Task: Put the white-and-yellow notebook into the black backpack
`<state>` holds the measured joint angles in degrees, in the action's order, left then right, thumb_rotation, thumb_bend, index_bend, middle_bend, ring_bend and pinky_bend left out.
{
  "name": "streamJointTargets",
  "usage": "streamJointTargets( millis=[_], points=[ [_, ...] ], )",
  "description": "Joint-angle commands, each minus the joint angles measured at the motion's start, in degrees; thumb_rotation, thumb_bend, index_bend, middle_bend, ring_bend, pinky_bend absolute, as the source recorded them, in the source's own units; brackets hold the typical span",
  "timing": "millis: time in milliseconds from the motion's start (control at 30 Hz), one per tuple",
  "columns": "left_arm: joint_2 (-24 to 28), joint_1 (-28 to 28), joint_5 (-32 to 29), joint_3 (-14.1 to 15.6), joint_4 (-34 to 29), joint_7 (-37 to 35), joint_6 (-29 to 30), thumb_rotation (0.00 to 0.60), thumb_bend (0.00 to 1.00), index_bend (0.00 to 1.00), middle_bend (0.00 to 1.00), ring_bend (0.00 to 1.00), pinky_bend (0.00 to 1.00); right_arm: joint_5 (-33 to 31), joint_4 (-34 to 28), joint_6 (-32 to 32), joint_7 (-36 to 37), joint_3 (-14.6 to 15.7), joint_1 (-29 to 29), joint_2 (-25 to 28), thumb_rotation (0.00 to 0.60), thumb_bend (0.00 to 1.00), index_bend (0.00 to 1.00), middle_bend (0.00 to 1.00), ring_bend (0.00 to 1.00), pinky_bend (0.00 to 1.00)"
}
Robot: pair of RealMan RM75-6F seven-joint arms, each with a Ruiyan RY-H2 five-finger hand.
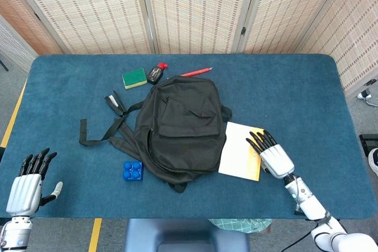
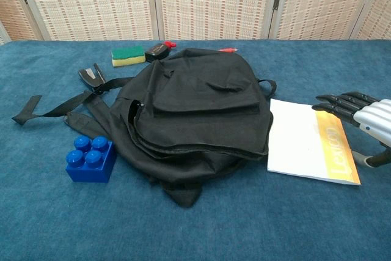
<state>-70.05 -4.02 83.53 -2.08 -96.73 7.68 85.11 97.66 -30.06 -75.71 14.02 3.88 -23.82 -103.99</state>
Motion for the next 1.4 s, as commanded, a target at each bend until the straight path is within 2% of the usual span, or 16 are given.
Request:
streamJointTargets(
  millis=[33,367,833,1033,1267,1400],
  points=[
    [0.04,0.07,0.02,0.02,-0.01,-0.15,0.08,0.6,0.41,0.16,0.09,0.12,0.0,-0.05,-1.5,-0.67,-0.39,-0.23,-0.46,0.68,0.6,0.4,0.03,0.02,0.07,0.0],
    [0.1,0.04,0.38,0.11,-0.06,-0.46,0.09,0.6,0.41,0.16,0.09,0.12,0.0,-0.62,-8.62,-2.59,-1.74,-2.18,-2.67,2.9,0.6,0.4,0.05,0.06,0.1,0.0],
    [0.43,0.33,0.4,0.24,-0.3,-0.93,0.32,0.6,0.41,0.16,0.09,0.12,0.0,-0.94,-11.53,-2.51,-2.42,-2.98,-4.57,1.81,0.6,0.4,0.19,0.11,0.15,0.04],
    [0.41,0.26,0.39,0.27,-0.32,-0.72,0.13,0.6,0.41,0.16,0.09,0.12,0.0,-1.06,-12.08,-4.0,-1.15,-3.07,-4.18,2.05,0.6,0.4,0.27,0.12,0.17,0.04],
    [0.28,-0.04,0.38,0.14,-0.5,-0.25,-0.22,0.6,0.41,0.16,0.09,0.12,0.0,-1.15,-10.7,-5.56,-0.27,-3.12,-3.6,1.33,0.6,0.4,0.43,0.2,0.2,0.06],
    [0.2,-0.09,0.27,0.03,-0.54,0.19,-0.18,0.6,0.41,0.16,0.09,0.12,0.0,-1.32,-8.98,-6.25,0.12,-3.31,-3.43,0.4,0.6,0.4,0.48,0.24,0.22,0.08]
  ],
)
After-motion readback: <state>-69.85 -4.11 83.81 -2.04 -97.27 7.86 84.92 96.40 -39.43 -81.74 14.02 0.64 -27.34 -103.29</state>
